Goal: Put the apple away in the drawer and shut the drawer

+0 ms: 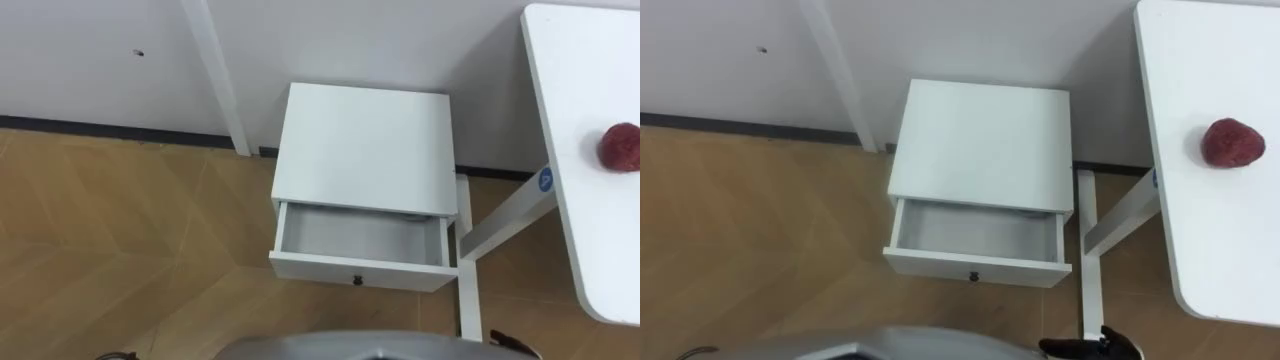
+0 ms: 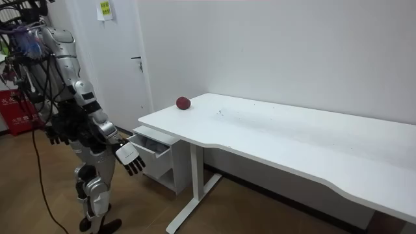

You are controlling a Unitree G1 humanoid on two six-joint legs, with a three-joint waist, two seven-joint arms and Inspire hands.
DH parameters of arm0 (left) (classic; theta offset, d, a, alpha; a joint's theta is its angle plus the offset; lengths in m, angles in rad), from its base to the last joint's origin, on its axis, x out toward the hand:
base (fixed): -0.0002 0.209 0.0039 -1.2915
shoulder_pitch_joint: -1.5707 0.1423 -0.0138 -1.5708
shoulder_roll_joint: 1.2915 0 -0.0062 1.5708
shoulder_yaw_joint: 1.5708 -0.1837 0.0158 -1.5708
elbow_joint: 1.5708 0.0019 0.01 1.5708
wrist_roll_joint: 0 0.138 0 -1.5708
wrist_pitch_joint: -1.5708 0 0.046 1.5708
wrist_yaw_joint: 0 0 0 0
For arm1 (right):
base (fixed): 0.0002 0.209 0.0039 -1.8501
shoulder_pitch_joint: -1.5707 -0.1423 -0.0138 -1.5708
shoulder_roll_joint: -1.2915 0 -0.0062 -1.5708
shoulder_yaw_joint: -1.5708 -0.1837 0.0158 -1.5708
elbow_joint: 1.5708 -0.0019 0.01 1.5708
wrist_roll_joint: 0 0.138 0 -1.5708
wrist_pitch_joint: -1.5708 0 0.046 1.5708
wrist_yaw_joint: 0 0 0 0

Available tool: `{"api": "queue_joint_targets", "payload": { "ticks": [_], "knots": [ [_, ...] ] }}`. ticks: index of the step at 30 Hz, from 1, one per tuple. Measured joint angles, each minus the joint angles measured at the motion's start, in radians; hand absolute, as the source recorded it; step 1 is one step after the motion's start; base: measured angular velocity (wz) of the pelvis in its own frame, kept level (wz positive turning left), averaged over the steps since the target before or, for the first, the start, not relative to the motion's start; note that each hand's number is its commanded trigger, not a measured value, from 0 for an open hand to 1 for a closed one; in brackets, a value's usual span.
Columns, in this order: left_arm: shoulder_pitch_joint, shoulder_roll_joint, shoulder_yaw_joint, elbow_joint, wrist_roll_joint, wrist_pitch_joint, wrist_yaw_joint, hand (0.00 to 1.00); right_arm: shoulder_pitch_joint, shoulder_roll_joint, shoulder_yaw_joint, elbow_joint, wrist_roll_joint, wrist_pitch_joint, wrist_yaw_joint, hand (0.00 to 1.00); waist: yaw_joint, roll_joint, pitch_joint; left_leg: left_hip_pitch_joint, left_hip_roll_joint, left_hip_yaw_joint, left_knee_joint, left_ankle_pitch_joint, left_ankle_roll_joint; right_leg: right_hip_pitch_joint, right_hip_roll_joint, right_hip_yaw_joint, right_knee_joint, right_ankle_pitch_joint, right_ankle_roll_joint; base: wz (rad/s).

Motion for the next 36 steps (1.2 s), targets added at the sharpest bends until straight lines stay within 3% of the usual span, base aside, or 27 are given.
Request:
{"api": "queue_joint_targets", "payload": {
  "ticks": [12, 18, 28, 31, 36],
  "knots": [
    [-0.023, 0.0, 0.001, 0.002, -0.009, -0.001, 0.0, 0.0, 0.0, 0.0, 0.0, 0.016, 0.066, 0.002, -0.001, 0.0, 0.0, 0.003, 0.002, 0.013, 0.001, 0.017, -0.019, 0.0, 0.0, 0.0, 0.001, 0.024, 0.001, 0.001, 0.001, -0.05],
    [-0.027, 0.001, 0.002, 0.01, -0.022, -0.004, -0.001, 0.0, -0.002, -0.003, -0.085, 0.013, 0.351, 0.004, 0.0, 0.0, -0.005, 0.005, 0.0033, 0.028, 0.004, 0.04, -0.023, 0.0, 0.001, 0.002, 0.001, 0.047, 0.001, 0.001, 0.002, -0.11],
    [0.007, 0.008, 0.1, 0.007, -0.043, -0.022, -0.001, 0.0, 0.038, -0.008, -0.388, -0.098, 1.041, 0.006, -0.03, 0.0, -0.062, 0.001, 0.0038, 0.042, 0.008, 0.071, -0.042, 0.0, 0.001, -0.001, 0.005, 0.08, 0.004, 0.001, 0.002, -0.09],
    [0.012, 0.021, 0.1, 0.007, -0.043, -0.029, 0.0, 0.0, 0.038, -0.01, -0.443, -0.118, 1.154, -0.007, -0.049, 0.0, -0.078, -0.01, 0.0017, 0.042, 0.011, 0.076, -0.039, -0.002, -0.001, -0.005, 0.008, 0.084, 0.008, 0.001, 0.002, -0.08],
    [0.007, 0.031, 0.105, -0.016, -0.04, -0.039, 0.0, 0.0, 0.018, -0.03, -0.524, -0.196, 1.216, -0.028, -0.12, 0.0, -0.092, -0.019, -0.0007, 0.032, 0.016, 0.099, -0.037, -0.001, -0.001, -0.025, 0.01, 0.108, 0.02, 0.001, 0.002, -0.13]
  ]
}}
